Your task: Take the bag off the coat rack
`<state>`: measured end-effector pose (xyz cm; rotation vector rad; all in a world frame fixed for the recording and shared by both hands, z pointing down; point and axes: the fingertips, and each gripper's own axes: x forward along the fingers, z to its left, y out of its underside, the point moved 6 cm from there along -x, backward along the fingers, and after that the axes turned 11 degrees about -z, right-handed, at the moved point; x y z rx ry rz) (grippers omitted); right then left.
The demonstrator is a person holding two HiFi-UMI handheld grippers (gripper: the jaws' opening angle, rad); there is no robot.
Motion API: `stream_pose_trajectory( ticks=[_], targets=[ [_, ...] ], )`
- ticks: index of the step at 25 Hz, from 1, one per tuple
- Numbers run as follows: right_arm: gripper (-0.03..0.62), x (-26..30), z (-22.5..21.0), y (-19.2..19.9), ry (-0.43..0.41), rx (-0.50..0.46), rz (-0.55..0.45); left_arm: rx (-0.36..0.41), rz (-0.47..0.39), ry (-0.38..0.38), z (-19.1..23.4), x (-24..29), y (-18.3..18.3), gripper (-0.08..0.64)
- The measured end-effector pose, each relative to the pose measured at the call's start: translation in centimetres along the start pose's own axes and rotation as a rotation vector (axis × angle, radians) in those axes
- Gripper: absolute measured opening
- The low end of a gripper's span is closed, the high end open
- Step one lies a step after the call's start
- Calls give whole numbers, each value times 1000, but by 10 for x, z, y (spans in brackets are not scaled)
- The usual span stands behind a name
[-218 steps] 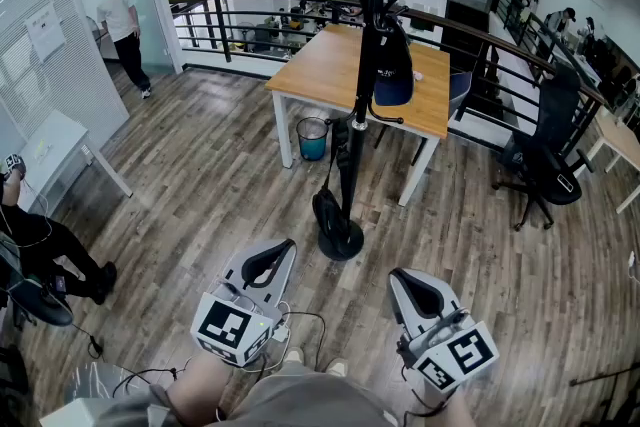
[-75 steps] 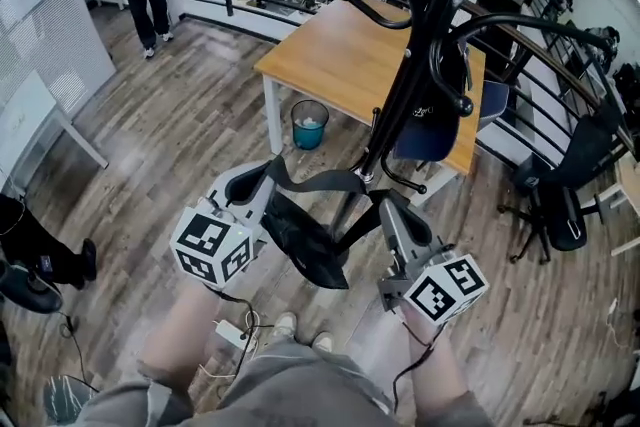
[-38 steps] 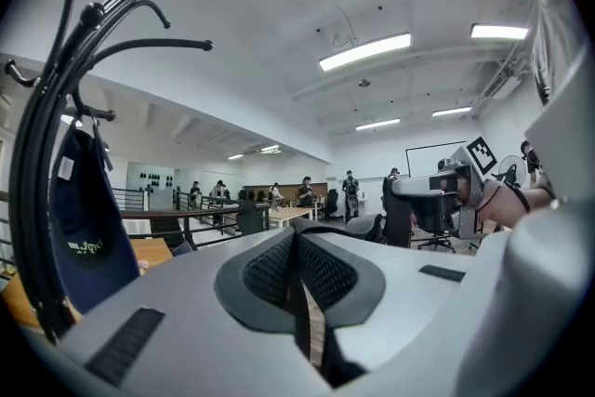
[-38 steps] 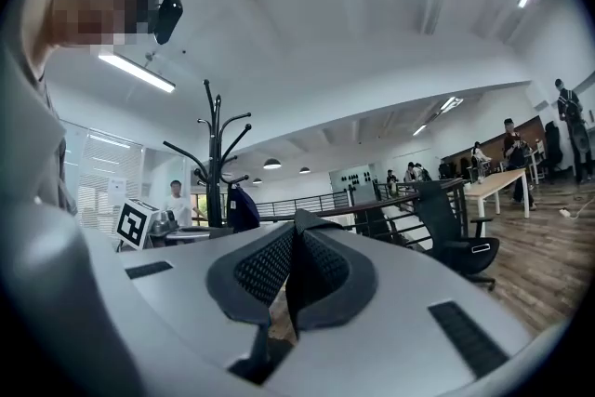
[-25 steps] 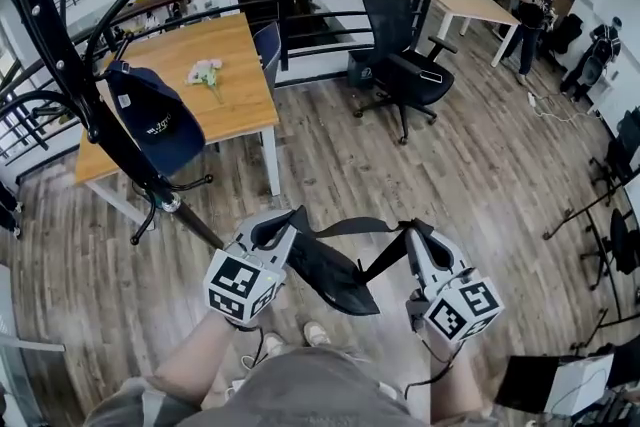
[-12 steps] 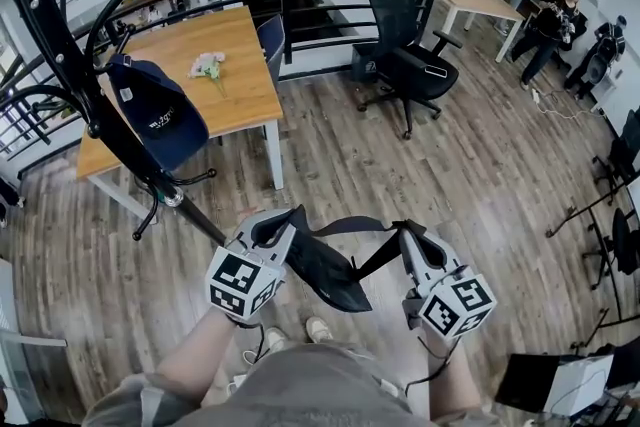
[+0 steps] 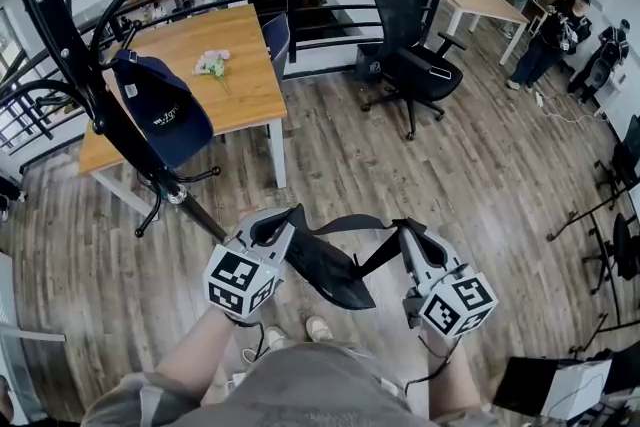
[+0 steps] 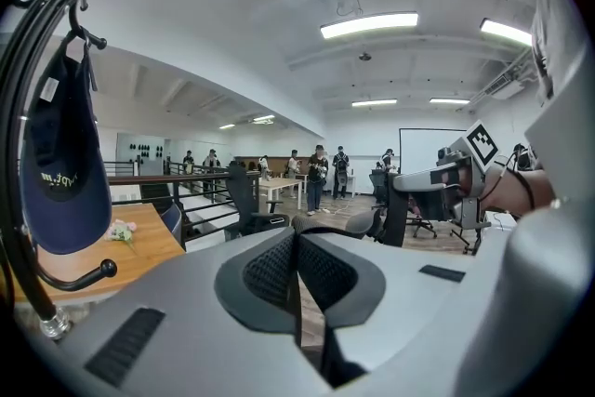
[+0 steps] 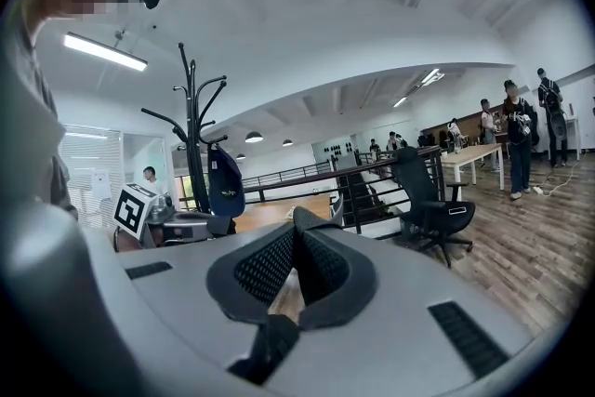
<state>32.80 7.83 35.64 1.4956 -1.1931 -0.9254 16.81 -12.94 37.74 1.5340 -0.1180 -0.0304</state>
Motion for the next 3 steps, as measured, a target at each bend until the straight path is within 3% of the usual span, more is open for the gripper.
stream_pose_trajectory(
  ticks=[3],
  targets=[
    [32,0,0,-2,-4,-4,0,-3,1,0,-1,-1,-1,15]
  ],
)
